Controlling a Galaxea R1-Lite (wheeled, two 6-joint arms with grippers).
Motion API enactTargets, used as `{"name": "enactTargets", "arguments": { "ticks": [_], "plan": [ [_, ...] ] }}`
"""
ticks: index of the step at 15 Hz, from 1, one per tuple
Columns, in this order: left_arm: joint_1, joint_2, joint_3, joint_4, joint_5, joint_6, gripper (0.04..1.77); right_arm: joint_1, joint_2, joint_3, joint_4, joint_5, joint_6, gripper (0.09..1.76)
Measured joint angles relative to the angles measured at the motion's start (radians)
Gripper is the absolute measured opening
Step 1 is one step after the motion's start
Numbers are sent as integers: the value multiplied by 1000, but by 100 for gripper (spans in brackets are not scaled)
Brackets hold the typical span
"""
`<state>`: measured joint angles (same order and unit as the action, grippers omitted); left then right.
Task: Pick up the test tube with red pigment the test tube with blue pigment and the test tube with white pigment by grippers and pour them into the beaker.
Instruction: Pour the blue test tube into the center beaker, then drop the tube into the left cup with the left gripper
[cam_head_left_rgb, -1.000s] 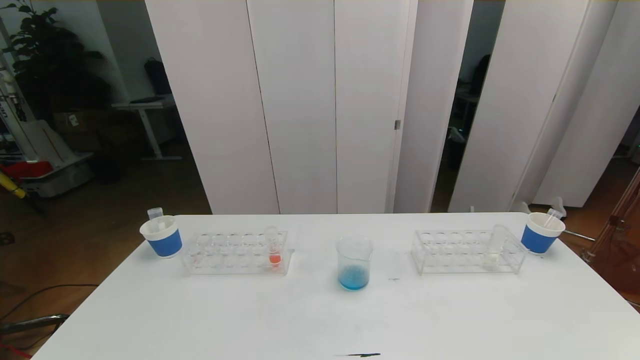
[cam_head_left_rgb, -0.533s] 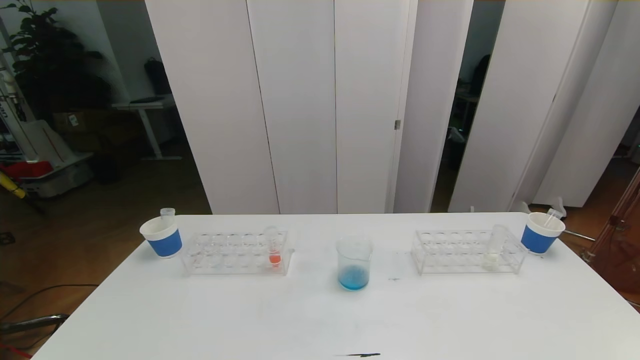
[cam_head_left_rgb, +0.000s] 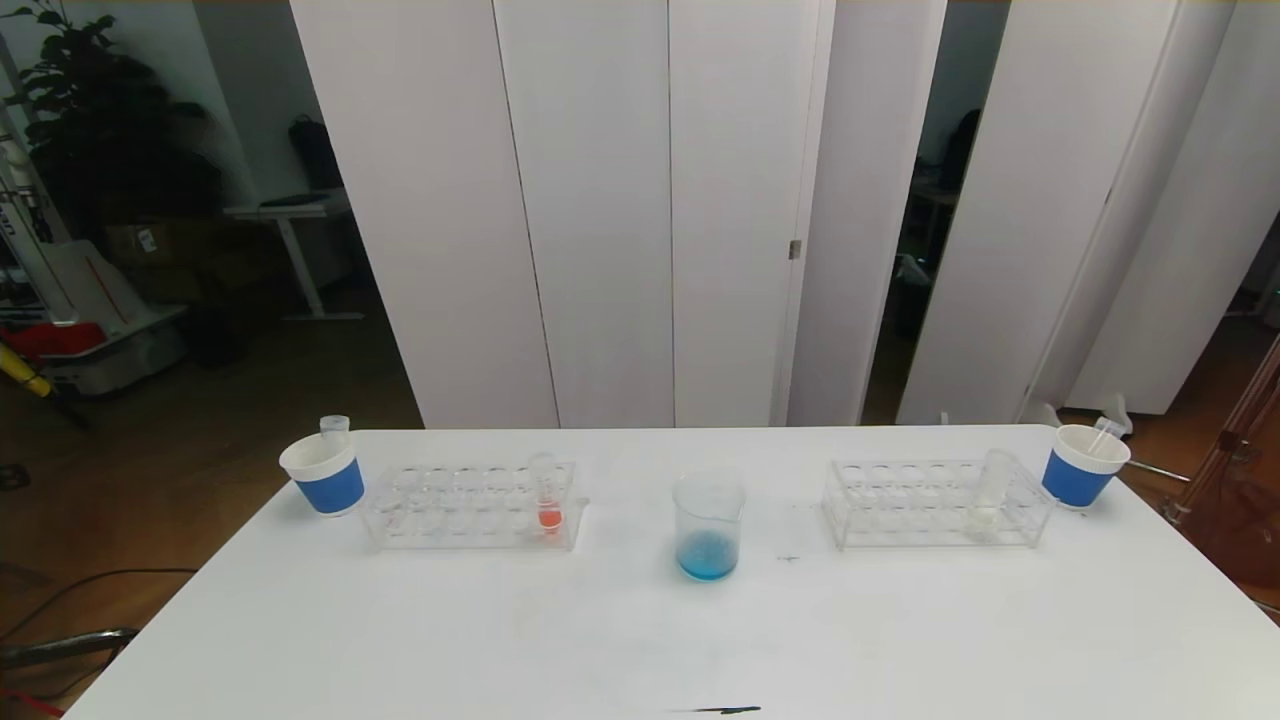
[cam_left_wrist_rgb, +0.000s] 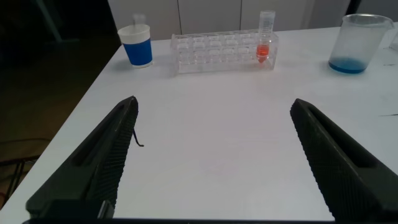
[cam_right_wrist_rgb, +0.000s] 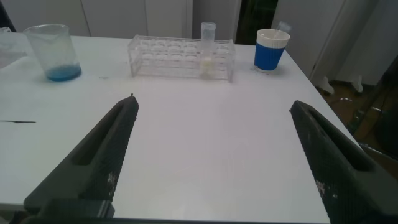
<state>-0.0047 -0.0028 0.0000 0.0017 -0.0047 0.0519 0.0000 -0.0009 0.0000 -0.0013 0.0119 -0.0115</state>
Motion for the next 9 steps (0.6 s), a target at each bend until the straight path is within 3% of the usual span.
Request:
{"name": "enactTargets", "arguments": {
  "ticks": [9],
  "plan": [
    [0, 0, 0, 0, 0, 0, 175, 0, 0, 0, 0, 0, 0, 175]
  ]
}}
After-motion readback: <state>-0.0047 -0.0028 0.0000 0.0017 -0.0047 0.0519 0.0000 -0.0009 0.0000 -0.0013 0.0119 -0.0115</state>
